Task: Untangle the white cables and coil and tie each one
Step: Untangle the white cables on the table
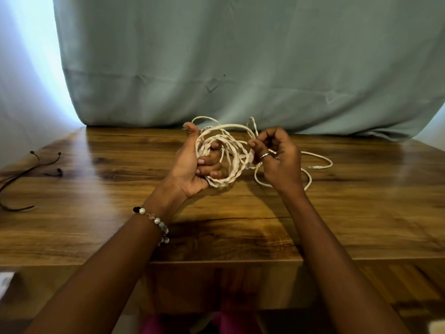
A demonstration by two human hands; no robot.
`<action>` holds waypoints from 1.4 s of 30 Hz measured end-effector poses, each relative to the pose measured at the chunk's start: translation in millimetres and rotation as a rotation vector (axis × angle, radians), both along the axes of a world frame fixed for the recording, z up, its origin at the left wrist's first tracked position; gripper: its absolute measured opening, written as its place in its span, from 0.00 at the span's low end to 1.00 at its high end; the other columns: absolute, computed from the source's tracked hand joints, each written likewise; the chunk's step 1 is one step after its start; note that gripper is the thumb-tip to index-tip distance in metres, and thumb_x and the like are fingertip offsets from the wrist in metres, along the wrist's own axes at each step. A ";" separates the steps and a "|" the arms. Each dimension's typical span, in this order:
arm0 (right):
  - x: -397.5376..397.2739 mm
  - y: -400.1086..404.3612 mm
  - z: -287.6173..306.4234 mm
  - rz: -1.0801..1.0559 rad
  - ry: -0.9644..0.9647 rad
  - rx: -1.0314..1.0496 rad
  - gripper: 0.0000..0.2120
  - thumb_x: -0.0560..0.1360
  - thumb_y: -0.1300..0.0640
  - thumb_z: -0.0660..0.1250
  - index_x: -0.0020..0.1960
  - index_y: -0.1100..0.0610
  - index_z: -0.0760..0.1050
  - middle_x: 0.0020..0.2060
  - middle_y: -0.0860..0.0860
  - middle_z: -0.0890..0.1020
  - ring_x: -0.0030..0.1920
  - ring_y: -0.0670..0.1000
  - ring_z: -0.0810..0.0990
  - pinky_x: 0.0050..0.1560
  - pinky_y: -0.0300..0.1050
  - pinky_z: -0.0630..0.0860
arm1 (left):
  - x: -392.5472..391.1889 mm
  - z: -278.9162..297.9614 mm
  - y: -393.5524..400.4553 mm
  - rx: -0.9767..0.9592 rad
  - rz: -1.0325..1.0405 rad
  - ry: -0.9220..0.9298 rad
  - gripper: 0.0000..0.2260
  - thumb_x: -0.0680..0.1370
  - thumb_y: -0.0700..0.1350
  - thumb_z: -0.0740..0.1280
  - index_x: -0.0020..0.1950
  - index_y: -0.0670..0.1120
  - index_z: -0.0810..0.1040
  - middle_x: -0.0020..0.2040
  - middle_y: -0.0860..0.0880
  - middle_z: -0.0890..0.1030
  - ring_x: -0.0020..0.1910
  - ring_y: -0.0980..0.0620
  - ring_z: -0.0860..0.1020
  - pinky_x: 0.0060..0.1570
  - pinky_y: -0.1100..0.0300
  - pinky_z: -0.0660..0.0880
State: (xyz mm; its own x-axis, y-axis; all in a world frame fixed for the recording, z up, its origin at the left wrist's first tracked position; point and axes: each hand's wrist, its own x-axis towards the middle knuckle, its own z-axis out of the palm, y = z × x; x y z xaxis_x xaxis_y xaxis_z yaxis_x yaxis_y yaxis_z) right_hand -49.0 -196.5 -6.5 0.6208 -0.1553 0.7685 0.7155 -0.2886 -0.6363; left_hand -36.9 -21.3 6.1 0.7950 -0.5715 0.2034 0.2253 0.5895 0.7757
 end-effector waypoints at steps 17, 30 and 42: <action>1.2 3.8 -10.4 0.001 0.285 -0.110 0.05 0.78 0.54 0.65 0.43 0.47 0.75 0.29 0.44 0.79 0.30 0.44 0.76 0.32 0.42 0.72 | -6.1 -2.1 -3.5 0.218 0.185 -0.114 0.18 0.82 0.52 0.56 0.36 0.44 0.67 0.19 0.50 0.62 0.13 0.56 0.61 0.22 0.62 0.72; -7.9 14.0 0.1 0.411 0.362 -0.031 0.18 0.71 0.63 0.70 0.60 0.60 0.73 0.46 0.48 0.83 0.46 0.44 0.82 0.46 0.39 0.79 | -2.8 -6.8 2.4 0.017 -0.062 -0.120 0.16 0.76 0.54 0.59 0.33 0.46 0.70 0.16 0.54 0.62 0.12 0.60 0.58 0.20 0.68 0.64; -12.9 17.9 -7.9 0.327 0.324 -0.179 0.18 0.81 0.59 0.58 0.70 0.51 0.64 0.46 0.45 0.78 0.43 0.37 0.78 0.46 0.33 0.75 | 0.7 -12.7 -6.2 0.192 0.374 -0.200 0.19 0.82 0.52 0.59 0.33 0.45 0.67 0.20 0.51 0.62 0.15 0.57 0.59 0.23 0.61 0.71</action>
